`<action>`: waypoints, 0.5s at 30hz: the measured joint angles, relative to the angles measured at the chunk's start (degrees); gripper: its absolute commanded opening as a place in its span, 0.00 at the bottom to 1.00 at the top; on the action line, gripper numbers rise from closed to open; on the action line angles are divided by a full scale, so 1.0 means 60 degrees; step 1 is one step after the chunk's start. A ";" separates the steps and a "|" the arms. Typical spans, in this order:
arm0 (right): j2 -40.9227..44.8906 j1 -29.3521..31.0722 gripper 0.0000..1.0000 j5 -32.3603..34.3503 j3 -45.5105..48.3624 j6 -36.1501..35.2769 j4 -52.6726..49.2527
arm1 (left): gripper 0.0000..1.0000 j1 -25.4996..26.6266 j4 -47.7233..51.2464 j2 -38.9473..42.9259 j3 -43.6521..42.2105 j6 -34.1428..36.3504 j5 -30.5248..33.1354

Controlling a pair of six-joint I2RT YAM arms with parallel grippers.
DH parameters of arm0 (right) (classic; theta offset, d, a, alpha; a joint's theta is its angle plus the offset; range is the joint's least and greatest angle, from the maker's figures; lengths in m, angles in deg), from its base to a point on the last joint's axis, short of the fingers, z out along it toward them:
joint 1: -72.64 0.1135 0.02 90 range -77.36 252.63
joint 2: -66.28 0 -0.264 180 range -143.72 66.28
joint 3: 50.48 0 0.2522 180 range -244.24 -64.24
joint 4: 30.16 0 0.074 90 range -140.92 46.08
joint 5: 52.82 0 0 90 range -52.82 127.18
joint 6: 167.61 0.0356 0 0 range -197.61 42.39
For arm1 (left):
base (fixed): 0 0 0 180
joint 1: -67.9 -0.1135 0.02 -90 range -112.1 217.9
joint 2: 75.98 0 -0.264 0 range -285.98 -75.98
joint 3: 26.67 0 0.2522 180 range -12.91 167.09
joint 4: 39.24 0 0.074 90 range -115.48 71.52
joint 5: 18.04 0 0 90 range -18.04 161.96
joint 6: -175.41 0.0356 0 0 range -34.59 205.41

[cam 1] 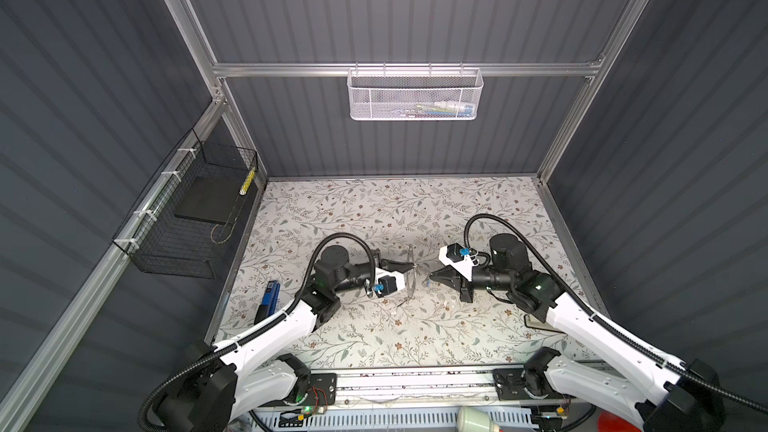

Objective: Put the keys on the keyring
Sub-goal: 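Lift the key with the right gripper and bring it to the left gripper's split ring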

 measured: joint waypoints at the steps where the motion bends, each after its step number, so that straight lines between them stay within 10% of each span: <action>1: 0.0069 0.0018 0.00 -0.0113 0.0011 -0.0029 0.0120 | 0.00 0.0106 0.0113 0.0036 0.0051 0.0226 0.0135; 15: 0.0186 0.0084 0.00 -0.0488 0.0229 -0.0047 0.0998 | 0.00 0.0441 0.0616 0.0146 0.0244 0.1107 0.0845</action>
